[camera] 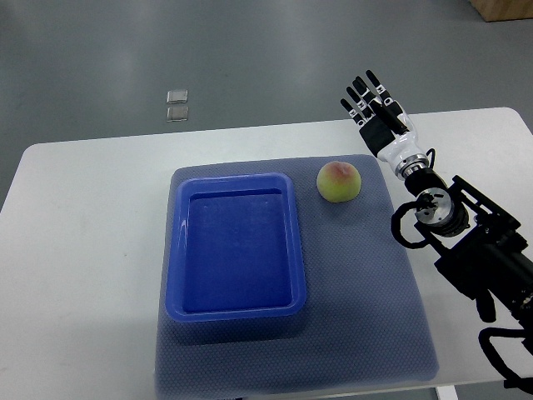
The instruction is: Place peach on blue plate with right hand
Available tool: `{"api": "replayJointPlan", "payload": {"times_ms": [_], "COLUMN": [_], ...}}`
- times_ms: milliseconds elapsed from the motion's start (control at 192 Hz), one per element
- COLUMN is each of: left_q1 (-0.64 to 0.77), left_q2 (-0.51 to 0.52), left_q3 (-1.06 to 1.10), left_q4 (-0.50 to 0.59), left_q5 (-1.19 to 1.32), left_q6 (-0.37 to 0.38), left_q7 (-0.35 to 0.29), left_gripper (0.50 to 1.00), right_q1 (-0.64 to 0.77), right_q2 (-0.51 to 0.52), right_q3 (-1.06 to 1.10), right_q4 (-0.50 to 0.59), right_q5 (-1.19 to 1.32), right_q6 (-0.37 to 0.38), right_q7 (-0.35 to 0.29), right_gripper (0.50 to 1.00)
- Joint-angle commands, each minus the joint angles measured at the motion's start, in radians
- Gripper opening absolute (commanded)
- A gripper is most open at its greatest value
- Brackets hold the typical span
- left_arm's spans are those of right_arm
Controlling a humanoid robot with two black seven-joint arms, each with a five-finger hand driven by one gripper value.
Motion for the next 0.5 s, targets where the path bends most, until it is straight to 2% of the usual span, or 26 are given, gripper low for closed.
{"api": "replayJointPlan", "payload": {"times_ms": [0,384,473,478,494], "left_q1": [-0.001,-0.004,-0.004,-0.006,-0.007], "left_q2": [0.0,0.0,0.0,0.0,0.0], "left_q3": [0.002,-0.006,-0.004,-0.004,-0.004], "left_q4": [0.0,0.002,0.002,0.0,0.0], "left_q5": [0.001,-0.005,-0.005,-0.005,-0.004], "left_q6": [-0.001,0.001,0.001,0.001,-0.001], "left_q7": [0.0,-0.001,-0.001,-0.001,-0.001], "left_gripper": [1.0,1.0,1.0,1.0,1.0], "right_q1": [0.0,0.012,0.046,0.094,0.116], "right_q2": [-0.001,-0.011,-0.026,-0.047,-0.061], "right_q3": [0.0,-0.026,-0.089,-0.156,-0.19], "right_q4": [0.0,0.0,0.0,0.0,0.0], "right_q5": [-0.002,-0.021,-0.048,-0.107,-0.141], "right_q6": [0.0,0.003,0.006,0.0,-0.002], "right_q7": [0.0,-0.008,-0.015,-0.026,-0.034], "right_gripper": [0.932,0.932,0.932,0.932,0.932]}}
